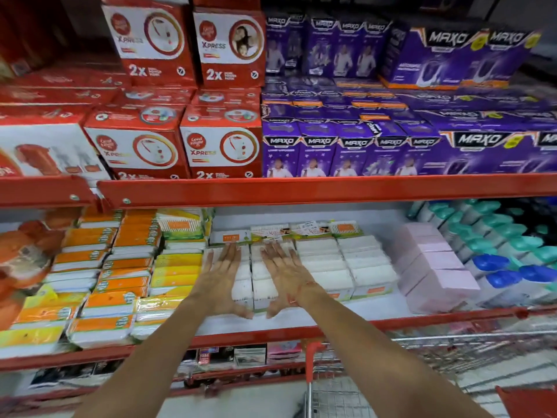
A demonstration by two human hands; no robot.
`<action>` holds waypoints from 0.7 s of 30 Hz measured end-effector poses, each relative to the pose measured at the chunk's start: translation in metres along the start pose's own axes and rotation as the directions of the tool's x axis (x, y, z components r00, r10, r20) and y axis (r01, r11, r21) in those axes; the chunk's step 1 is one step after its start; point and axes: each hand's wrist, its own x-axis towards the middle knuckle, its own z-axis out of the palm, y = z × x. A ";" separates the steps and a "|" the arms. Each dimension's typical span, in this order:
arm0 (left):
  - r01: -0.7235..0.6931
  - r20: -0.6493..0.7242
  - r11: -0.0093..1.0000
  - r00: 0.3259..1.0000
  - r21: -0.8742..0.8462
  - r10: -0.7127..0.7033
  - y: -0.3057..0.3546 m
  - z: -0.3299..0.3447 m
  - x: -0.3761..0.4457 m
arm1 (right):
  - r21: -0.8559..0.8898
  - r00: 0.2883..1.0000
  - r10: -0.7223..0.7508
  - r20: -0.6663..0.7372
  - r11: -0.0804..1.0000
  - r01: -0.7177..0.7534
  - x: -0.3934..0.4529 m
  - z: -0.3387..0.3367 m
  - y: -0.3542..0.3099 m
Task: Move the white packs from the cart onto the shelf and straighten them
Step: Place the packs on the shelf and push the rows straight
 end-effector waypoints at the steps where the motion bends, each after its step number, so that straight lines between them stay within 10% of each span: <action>1: -0.012 -0.011 1.000 1.000 -0.004 0.012 -0.003 0.004 0.002 | 0.007 1.000 0.006 -0.012 1.000 -0.006 0.001 0.003 0.001; 21: 0.012 -0.041 0.995 0.999 0.103 -0.008 -0.001 0.011 -0.001 | 0.064 0.990 0.086 -0.111 0.995 -0.079 0.003 0.013 -0.006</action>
